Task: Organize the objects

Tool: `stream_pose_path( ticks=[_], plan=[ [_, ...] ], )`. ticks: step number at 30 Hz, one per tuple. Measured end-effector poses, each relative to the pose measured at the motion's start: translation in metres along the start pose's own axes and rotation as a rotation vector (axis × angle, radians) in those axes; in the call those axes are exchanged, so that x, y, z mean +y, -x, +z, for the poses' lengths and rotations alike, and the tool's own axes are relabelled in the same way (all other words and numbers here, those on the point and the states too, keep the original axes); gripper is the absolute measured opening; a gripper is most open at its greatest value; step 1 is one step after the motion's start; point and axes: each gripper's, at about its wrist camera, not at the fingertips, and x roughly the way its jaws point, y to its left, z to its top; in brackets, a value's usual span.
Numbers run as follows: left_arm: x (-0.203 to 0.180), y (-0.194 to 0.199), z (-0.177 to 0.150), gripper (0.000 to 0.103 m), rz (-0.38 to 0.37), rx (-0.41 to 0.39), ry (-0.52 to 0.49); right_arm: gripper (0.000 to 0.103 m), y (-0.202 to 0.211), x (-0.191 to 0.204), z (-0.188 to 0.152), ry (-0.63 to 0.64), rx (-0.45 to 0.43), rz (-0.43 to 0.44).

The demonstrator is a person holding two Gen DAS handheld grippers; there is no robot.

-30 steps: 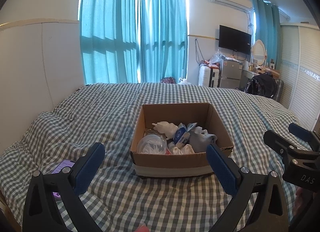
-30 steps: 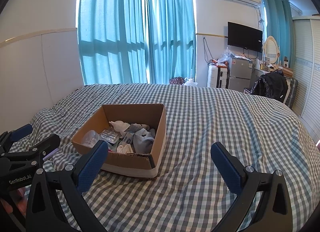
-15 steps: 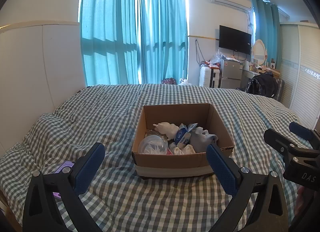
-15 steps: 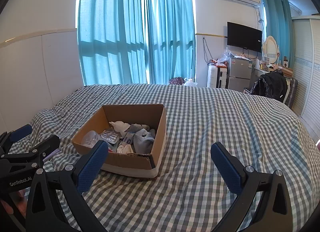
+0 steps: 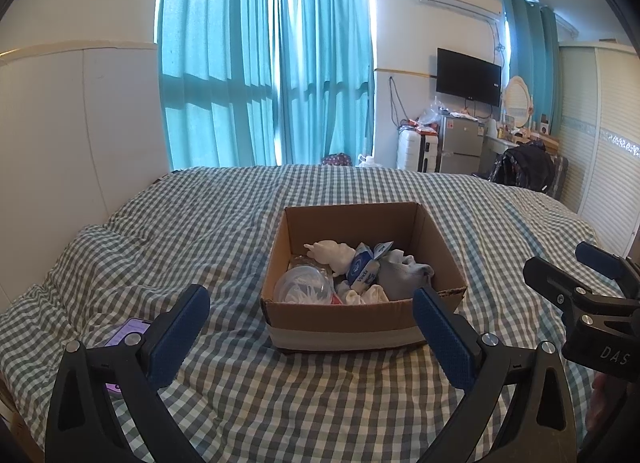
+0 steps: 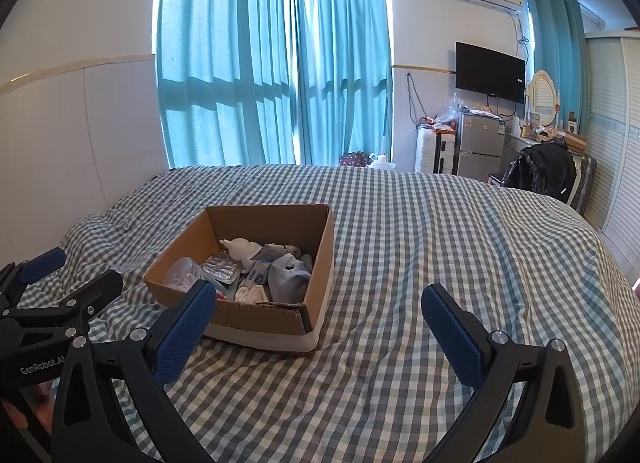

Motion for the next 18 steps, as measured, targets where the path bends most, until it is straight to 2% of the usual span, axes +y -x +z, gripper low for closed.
stream_pose_path(
  ticks=[18],
  plan=[
    [0.0022,-0.0012,0.0002,0.103,0.009,-0.009,-0.004,0.103,-0.0021,-0.0007,-0.0021,0.0,0.006,0.004]
  ],
)
